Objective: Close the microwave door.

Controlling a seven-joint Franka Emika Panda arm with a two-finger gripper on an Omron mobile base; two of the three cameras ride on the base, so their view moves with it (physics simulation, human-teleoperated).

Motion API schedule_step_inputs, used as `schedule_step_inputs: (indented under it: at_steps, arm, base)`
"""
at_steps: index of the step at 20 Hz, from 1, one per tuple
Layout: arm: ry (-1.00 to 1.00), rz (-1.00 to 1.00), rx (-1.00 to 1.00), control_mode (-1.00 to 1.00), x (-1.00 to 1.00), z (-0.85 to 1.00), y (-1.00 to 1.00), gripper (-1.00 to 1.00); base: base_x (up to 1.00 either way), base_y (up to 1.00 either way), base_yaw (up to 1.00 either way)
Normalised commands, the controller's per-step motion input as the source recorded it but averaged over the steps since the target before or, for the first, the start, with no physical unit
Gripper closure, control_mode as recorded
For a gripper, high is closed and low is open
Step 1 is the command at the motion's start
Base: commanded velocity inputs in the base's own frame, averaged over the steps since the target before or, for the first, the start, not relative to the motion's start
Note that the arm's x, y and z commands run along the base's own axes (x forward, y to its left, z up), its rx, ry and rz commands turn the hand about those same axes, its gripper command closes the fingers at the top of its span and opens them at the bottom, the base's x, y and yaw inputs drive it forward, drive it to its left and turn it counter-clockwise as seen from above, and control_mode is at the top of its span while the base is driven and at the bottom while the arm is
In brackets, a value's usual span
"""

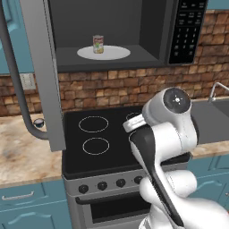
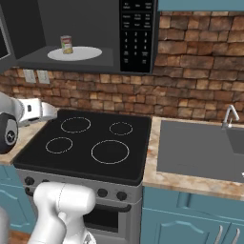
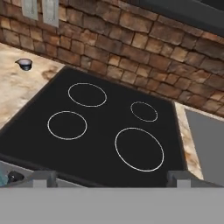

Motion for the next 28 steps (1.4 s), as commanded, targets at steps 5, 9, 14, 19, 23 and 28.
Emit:
schedule_step_inputs:
  at_steps: [5, 9, 14, 19, 23, 28]
  arm:
    - [-0.22, -0.09, 0.00, -1.00, -0.13, 0.25, 0.27, -1.00]
    - [-0.21, -0.07, 0.00, -1.00, -0.21, 0.16, 0.23, -1.00]
    - [-0.10, 0.00, 0.00, -1.00, -0.48, 0.00, 0.09, -1.00]
    - [-0.02, 0.00, 0.00, -1.00, -0.61, 0.00, 0.20, -1.00]
    - [-0.04, 0.00, 0.00, -1.00, -0.44, 0.05, 0.21, -1.00]
    - [-0.21, 0.00, 0.00, -1.00, -0.39, 0.32, 0.22, -1.00]
  base:
    - [0.00, 0.00, 0.00]
    - [0.00, 0.00, 0.00]
    - [0.00, 0.00, 0.00]
    - [0.00, 0.00, 0.00]
    - [0.00, 0.00, 0.00]
    - [0.00, 0.00, 0.00]
